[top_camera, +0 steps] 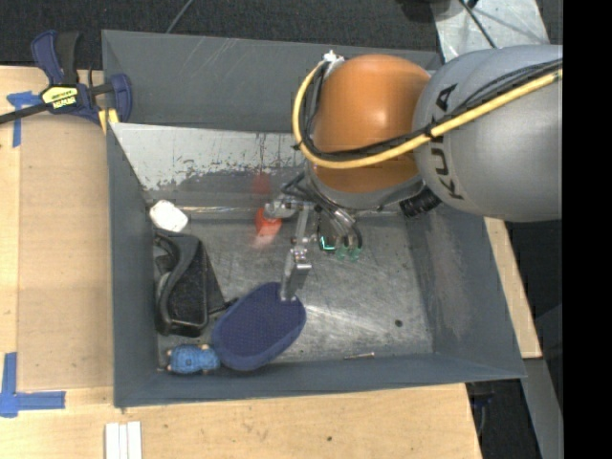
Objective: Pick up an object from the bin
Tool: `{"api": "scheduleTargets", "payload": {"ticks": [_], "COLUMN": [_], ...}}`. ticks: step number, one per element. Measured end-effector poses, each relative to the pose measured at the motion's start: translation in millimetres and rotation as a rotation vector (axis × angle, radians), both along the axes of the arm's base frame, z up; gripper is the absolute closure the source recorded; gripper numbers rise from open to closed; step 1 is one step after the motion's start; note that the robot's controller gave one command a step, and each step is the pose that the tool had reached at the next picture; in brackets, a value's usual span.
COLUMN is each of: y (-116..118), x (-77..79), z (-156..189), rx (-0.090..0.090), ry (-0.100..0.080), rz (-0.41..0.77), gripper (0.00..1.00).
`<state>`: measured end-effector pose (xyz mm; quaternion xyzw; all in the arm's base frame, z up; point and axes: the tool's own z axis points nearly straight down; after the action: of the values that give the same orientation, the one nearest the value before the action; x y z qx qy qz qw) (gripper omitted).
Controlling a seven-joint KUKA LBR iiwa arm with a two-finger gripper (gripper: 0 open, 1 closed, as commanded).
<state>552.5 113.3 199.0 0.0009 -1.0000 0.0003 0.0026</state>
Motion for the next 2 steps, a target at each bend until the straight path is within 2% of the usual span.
{"api": "scheduleTargets", "payload": {"ticks": [1, 2], "y": [-14.1, -14.0], "x": [-13.4, -12.3], "z": [-117.7, -114.0], "rx": [0.002, 0.003], "ry": [-0.007, -0.009], "rz": [0.343, 0.340], "gripper": [0.00, 1.00]}}
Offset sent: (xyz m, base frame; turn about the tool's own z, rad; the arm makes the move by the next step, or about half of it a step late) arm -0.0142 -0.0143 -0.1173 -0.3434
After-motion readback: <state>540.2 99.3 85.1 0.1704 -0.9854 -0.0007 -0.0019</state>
